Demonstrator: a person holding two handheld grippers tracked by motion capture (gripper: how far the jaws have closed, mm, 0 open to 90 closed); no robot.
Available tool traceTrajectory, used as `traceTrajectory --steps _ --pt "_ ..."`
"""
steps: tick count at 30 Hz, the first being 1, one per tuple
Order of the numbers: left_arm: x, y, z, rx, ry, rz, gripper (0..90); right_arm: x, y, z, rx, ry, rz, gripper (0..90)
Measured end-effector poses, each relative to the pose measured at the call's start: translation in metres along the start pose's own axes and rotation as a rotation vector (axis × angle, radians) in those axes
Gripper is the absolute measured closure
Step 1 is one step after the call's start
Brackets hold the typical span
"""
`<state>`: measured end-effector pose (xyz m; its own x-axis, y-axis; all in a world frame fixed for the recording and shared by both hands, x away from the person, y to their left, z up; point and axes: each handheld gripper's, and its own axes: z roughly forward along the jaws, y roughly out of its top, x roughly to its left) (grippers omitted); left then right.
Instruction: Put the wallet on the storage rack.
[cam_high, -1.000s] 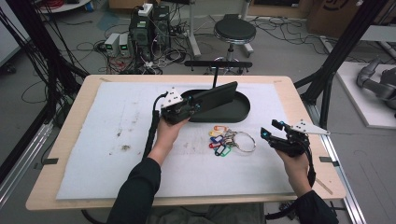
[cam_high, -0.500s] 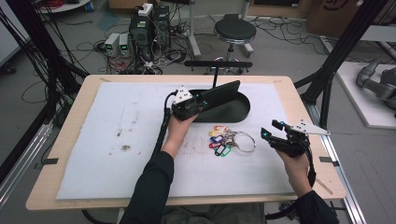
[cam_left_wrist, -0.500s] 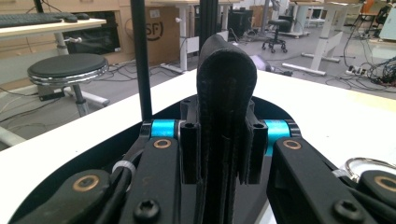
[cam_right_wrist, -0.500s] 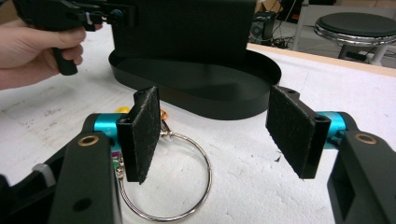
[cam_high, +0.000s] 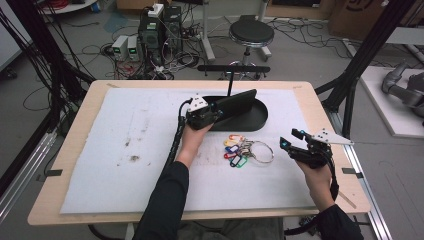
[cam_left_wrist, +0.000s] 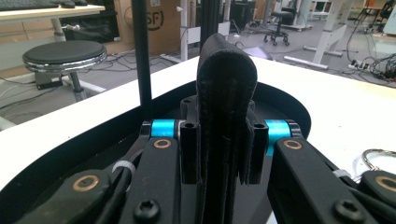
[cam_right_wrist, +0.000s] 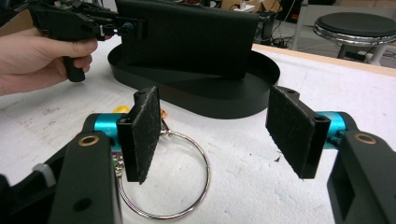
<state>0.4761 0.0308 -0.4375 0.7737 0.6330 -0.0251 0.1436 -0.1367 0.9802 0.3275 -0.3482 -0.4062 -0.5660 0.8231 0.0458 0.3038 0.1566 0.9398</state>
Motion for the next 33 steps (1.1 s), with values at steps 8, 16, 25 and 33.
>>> traceTrajectory --steps 8,16,25,33 --pt "0.001 -0.003 0.0 0.088 0.008 0.026 72.6 0.001 0.0 0.0 0.004 -0.004 0.002 36.4" --pt "-0.002 -0.007 0.004 0.137 0.017 0.036 71.0 0.0 0.0 0.001 0.005 -0.001 -0.001 36.4" --pt "-0.003 -0.005 0.002 0.183 0.082 0.027 42.4 0.0 0.0 0.002 0.008 0.001 -0.001 36.4" --pt "-0.006 0.005 -0.01 0.229 0.105 0.036 32.6 -0.001 0.0 0.003 0.008 0.001 0.003 36.3"
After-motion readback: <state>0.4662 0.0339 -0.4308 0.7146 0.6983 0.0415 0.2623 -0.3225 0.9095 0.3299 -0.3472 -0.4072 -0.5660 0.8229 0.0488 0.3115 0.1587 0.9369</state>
